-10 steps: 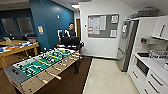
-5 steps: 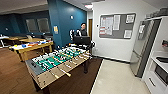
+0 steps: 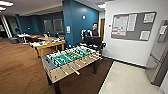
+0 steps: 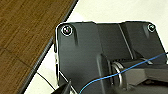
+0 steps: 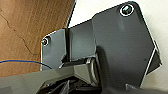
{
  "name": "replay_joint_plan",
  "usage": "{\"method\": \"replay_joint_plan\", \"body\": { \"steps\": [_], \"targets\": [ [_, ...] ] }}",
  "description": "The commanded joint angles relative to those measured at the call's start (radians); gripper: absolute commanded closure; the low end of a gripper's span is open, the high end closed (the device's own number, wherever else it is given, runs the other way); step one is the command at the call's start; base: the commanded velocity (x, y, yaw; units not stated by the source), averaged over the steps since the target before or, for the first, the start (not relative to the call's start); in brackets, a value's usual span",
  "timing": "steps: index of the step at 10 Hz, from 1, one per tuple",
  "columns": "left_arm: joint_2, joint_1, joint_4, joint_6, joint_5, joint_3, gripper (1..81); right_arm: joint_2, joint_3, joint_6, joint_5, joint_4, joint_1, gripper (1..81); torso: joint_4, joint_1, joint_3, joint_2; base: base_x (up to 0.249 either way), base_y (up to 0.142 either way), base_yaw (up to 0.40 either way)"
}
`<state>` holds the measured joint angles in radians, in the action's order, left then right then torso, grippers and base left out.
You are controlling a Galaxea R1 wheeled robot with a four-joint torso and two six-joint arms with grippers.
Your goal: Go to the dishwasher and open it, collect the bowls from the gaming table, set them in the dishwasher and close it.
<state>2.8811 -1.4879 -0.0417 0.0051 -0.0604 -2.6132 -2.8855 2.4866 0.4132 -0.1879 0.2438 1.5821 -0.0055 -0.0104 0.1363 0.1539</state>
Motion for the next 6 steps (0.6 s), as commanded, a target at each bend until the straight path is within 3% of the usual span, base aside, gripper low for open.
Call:
{"method": "replay_joint_plan", "body": {
  "steps": [1,6],
  "targets": [
    [-0.012,0.057,-0.007,0.010,0.047,-0.004,1.0,0.007,-0.017,0.004,0.036,0.005,-0.044,1.0,0.000,0.000,0.000,0.000,0.000,0.000,0.343],
    [-0.011,0.057,-0.006,0.010,0.047,-0.013,1.0,0.004,-0.019,0.004,0.036,0.005,-0.044,1.0,0.000,0.000,0.000,0.000,0.000,0.000,0.343]
  ]
}}
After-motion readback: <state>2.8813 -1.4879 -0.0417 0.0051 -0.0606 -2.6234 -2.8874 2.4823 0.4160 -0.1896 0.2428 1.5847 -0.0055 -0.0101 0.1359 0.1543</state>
